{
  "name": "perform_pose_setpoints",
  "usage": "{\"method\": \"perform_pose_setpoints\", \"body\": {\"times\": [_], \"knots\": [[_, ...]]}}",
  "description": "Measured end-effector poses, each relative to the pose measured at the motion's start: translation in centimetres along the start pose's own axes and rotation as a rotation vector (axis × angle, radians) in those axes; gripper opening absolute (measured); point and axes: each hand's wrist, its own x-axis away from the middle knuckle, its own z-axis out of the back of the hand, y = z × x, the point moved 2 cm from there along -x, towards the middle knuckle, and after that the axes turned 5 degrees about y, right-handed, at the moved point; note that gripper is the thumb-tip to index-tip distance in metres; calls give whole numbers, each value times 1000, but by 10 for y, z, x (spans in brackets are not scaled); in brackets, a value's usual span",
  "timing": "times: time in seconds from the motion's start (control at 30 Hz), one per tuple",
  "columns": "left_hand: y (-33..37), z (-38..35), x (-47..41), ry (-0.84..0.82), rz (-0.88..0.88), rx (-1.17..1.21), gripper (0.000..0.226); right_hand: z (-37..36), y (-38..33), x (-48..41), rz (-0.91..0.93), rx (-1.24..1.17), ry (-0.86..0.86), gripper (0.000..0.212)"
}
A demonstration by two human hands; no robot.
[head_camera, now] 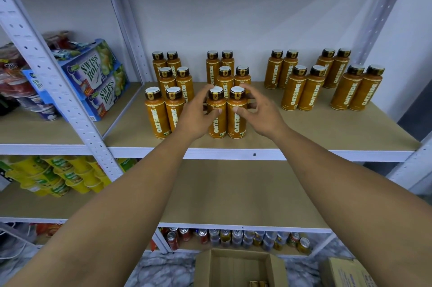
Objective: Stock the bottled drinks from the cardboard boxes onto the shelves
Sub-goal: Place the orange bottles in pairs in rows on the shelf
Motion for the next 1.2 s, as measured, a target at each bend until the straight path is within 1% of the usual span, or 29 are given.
{"method": "perform_pose_setpoints", "body": {"times": [0.43,0.83,1.0,1.2], "knots": [[3,-2,3,10,9,21,69,0,-2,6,10,12,23,68],[4,-5,0,3,34,45,71,2,-6,4,-3,50,9,69],[2,-5,0,-5,6,31,70,4,-7,5,-5,40,0,69],[3,-6,5,-8,13,42,73,4,-6,8,-25,-20,-10,72]]}}
